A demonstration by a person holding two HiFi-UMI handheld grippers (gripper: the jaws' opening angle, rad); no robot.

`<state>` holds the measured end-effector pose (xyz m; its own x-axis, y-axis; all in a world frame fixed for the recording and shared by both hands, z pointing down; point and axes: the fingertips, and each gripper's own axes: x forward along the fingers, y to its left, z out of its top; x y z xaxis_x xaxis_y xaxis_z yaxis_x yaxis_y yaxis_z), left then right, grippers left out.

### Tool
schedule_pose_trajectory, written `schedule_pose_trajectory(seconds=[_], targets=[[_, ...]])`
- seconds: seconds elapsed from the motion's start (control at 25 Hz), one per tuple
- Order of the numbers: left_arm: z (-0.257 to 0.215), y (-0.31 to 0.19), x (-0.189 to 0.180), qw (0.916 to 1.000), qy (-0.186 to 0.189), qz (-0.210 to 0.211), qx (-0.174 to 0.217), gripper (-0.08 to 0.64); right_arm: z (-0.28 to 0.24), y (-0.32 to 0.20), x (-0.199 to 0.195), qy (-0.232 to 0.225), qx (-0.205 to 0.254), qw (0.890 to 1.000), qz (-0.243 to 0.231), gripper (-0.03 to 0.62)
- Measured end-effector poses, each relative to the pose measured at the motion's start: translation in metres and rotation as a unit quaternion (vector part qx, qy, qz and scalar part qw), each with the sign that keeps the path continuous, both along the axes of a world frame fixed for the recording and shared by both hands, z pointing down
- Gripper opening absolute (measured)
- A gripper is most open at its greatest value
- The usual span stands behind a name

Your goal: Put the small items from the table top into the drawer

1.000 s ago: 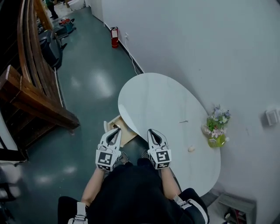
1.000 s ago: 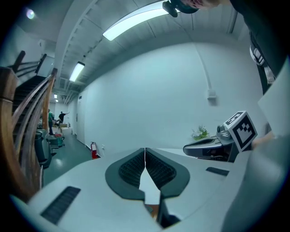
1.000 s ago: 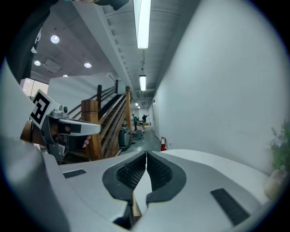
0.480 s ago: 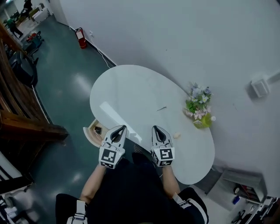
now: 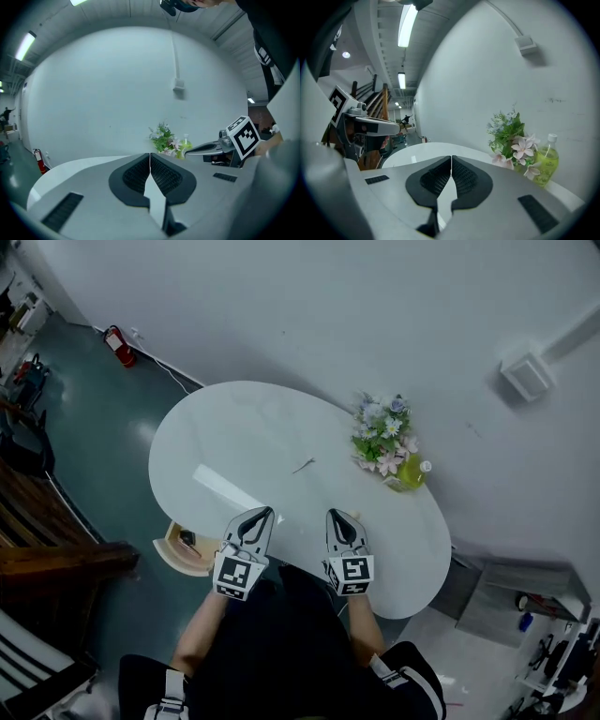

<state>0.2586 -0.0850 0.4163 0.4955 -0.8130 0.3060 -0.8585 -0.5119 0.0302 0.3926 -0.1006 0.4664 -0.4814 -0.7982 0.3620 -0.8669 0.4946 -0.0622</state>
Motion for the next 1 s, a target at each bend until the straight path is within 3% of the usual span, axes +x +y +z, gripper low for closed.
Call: schedule_pose_trajectory(seconds=[0.52,1.0], targets=[[0.049,-0.056,0.054,0.9981,-0.004,0.036,-0.050,0.021,0.042,-0.043,0.044,-0.004,-0.038,0.999,0.025,0.032],[0.087,-0.070,0.111,0.9910,-0.004,0.103,-0.085,0.021,0.081,-0.044,0.090,-0.006,-0.071,0.994,0.083,0.032]])
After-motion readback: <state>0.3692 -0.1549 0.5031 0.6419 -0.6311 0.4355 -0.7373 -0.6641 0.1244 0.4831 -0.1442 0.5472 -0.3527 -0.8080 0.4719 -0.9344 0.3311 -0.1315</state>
